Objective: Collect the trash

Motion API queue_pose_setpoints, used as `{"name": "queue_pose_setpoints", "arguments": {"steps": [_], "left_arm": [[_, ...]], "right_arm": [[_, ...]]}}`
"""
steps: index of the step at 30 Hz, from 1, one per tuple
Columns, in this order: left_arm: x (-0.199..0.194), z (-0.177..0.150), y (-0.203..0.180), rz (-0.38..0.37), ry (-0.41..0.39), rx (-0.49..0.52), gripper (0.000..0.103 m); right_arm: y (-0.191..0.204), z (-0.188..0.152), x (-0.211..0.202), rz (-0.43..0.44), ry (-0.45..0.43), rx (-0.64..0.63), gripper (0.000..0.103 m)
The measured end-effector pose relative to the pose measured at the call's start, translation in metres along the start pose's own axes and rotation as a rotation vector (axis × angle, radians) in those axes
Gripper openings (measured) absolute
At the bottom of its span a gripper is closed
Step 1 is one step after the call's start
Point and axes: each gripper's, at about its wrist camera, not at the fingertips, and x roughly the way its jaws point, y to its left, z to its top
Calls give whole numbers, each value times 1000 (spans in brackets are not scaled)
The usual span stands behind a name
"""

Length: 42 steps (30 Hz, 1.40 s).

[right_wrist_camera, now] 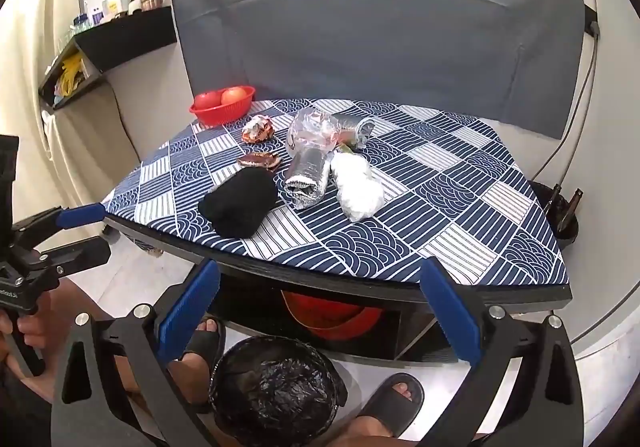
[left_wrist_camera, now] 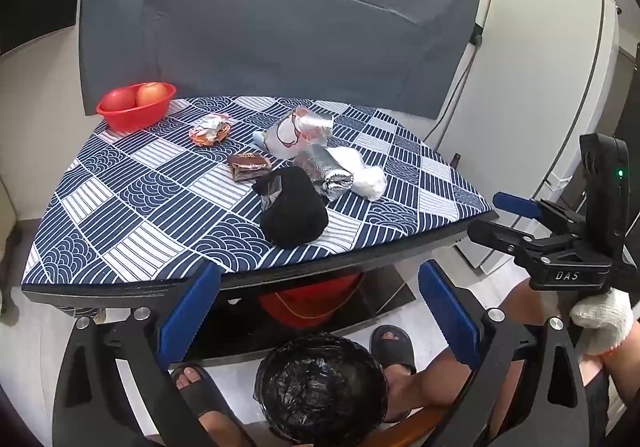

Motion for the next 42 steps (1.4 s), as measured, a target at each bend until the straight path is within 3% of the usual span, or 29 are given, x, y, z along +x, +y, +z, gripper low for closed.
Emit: {"name": "queue_pose_setpoints", "arguments": {"steps": [42], "left_arm": [[3,-1,0,-22,20,-13,96]], "right_arm": [[-2,-1,6,-7,13,-5,99]]}}
